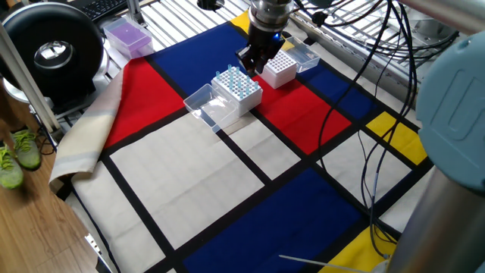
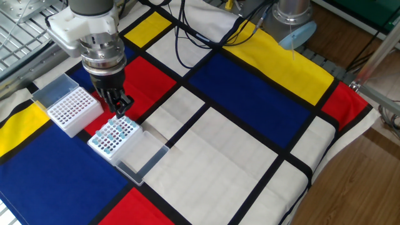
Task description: Transfer all medium pipette tips from one holder to another
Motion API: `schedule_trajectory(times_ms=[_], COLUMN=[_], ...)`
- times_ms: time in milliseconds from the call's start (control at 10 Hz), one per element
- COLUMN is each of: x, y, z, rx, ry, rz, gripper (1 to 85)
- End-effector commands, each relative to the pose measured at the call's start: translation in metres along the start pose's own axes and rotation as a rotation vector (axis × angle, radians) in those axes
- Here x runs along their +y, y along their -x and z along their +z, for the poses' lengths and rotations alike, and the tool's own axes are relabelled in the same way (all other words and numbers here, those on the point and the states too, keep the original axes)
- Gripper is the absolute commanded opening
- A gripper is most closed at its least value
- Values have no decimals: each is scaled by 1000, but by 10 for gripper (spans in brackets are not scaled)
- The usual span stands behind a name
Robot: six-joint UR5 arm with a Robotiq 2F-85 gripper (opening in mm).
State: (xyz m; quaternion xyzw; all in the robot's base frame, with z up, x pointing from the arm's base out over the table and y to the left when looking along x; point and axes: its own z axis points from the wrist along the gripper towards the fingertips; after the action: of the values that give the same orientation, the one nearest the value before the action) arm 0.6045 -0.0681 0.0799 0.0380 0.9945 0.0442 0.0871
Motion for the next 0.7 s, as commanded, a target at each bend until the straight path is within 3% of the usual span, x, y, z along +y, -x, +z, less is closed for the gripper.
schedule_trajectory(times_ms=[0, 400, 600], x=[-3, -3, -5], y=[2, -1, -6], z=[-1, 1, 2], rx=[-6, -10, 6], ry=[29, 40, 33], rz=[-8, 2, 17], gripper=[297, 297, 290])
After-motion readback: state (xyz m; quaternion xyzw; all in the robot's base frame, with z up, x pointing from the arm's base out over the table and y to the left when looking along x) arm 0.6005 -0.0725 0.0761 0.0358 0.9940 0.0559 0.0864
